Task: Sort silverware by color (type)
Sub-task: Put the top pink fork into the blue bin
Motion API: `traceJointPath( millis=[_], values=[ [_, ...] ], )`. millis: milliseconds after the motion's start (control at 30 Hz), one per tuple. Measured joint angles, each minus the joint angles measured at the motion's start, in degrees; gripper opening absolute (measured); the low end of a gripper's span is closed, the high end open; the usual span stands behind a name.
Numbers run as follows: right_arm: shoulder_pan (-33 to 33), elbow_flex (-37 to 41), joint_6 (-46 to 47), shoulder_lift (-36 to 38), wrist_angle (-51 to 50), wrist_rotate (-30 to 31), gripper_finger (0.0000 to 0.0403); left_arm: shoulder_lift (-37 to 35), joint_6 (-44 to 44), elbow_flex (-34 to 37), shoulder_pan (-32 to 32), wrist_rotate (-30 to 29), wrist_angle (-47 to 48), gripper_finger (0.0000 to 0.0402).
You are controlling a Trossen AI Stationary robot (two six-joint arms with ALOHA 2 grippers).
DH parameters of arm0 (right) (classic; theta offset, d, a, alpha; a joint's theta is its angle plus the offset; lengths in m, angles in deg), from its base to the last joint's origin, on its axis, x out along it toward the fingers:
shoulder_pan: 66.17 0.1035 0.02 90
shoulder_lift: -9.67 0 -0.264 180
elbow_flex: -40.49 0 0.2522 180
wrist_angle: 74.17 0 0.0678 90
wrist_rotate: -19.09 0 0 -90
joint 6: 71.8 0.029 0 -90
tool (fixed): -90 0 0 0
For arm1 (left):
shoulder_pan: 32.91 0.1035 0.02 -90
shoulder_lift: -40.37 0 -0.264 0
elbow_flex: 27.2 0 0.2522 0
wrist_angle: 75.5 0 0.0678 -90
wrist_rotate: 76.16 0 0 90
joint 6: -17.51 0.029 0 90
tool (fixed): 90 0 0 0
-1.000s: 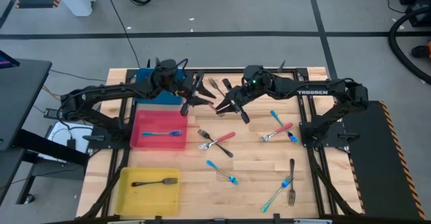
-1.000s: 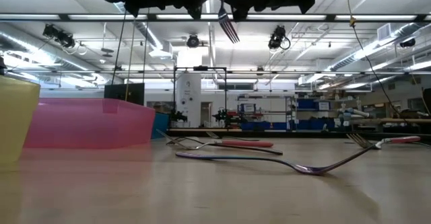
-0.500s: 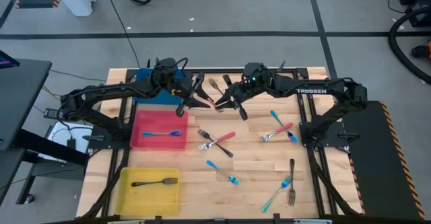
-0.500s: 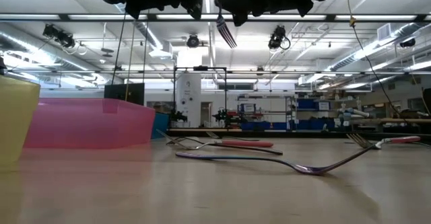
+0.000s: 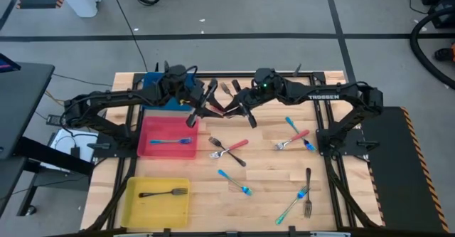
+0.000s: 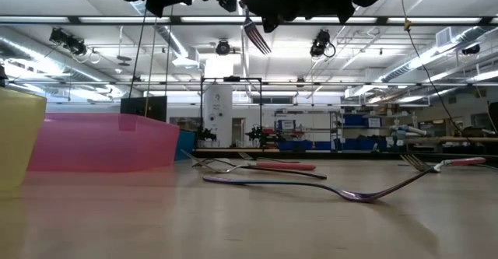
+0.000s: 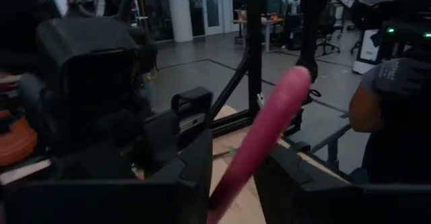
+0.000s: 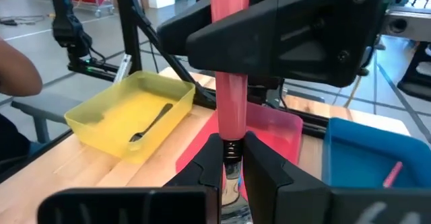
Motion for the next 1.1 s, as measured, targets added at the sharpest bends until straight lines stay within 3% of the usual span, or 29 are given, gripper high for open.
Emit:
traceJointPath(
  millis=[233,433,667,933,1100],
  values=[
    [-0.1,0.0,0.3,0.1,-0.6,0.9,0.0045,0.0,-0.2,0.0,1.8,-0.8,0.4,0.0022],
    [-0.1,0.0,0.1,0.1,-1.0,2.0,0.0045,0.0,-0.5,0.0,2.2,-3.1,1.7,0.0022],
    [0.0,0.0,1.1,0.1,-1.0,8.9,0.0066,-0.1,-0.5,-0.1,3.6,-3.7,3.0,0.0023],
    [-0.4,0.0,2.4,0.3,-0.8,12.7,0.0107,0.0,-0.8,0.0,8.3,-3.2,7.7,0.0023],
    [-1.4,-0.1,4.8,1.1,-4.3,17.5,0.0111,-1.3,1.4,0.0,12.9,-4.0,14.8,0.0023]
  ],
)
